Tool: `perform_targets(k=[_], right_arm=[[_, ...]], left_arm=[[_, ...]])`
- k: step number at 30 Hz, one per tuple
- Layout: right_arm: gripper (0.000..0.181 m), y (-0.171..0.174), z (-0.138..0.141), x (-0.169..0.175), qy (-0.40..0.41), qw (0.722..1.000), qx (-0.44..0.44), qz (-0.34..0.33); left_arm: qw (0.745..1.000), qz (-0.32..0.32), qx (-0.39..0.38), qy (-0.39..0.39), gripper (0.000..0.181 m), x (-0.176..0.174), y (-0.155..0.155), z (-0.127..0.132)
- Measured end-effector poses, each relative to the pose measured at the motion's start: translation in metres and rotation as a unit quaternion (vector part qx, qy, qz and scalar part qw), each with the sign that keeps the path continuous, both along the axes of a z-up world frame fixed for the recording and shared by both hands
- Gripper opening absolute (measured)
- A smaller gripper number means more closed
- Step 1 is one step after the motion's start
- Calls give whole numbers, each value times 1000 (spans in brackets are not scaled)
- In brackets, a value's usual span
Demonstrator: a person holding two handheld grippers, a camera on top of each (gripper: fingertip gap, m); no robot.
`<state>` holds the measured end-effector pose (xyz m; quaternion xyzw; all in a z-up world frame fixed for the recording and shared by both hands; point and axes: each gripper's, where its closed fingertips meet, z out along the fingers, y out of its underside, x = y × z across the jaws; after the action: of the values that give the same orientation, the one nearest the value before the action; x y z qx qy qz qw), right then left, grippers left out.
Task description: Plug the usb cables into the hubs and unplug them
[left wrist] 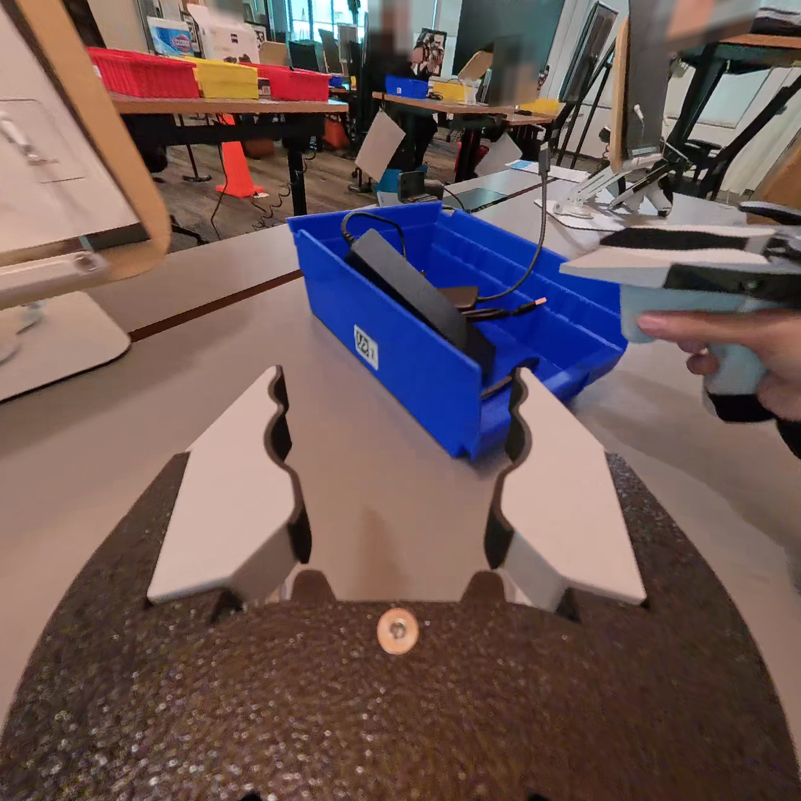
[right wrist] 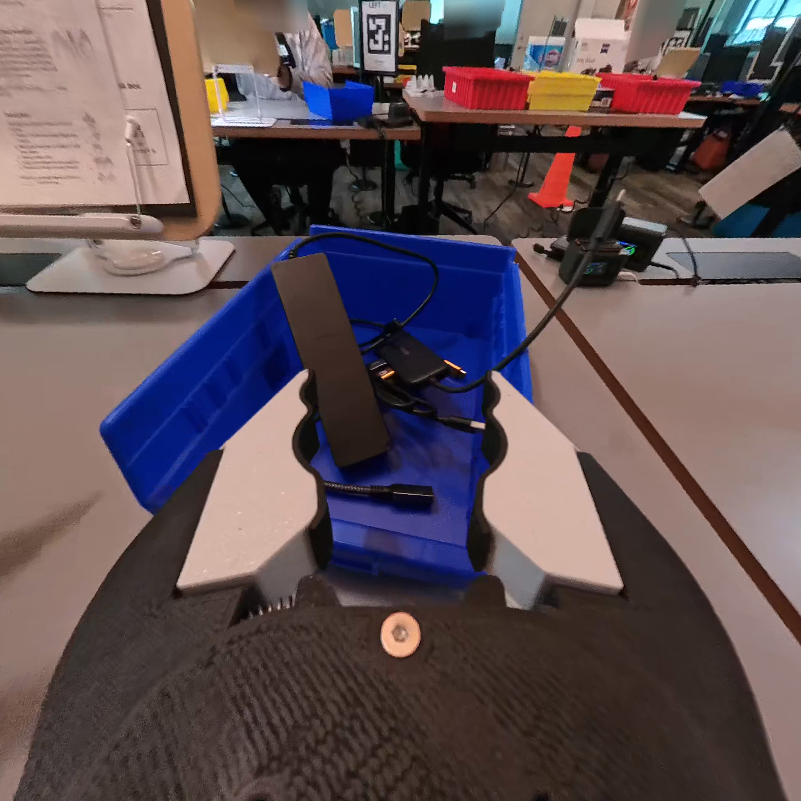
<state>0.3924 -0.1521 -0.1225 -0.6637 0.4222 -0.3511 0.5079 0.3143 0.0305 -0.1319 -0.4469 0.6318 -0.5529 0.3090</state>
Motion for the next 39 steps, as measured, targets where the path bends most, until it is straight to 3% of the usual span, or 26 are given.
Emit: perform_targets(k=[3, 6, 12, 15, 24, 32, 35, 39], right_arm=[[84, -5, -2, 1, 8, 1000, 11, 1], [85, -9, 4, -2, 6, 999, 39, 4], [85, -10, 9, -7, 0, 998, 57, 17], [87, -7, 7, -9, 4, 998, 58, 23], [94, 17, 2, -15, 5, 998, 45, 40], [102, 28, 3, -14, -1, 998, 36, 42], [104, 38, 6, -17, 0, 998, 39, 53], [107, 54, 15, -22, -10, 997, 43, 67]], left_arm=[[999, -3, -35, 19, 100, 27, -26, -4], [996, -19, -83, 35, 97, 32, -41, -8], [998, 43, -35, -9, 92, 40, -1, -10], [997, 53, -49, -6, 92, 38, 10, -9], [998, 55, -37, 11, 93, 37, 10, -25], [998, 50, -30, 9, 95, 36, 8, -24], [998, 44, -33, 6, 99, 35, 11, -19], [994, 32, -105, -9, 101, 32, 22, 1]])
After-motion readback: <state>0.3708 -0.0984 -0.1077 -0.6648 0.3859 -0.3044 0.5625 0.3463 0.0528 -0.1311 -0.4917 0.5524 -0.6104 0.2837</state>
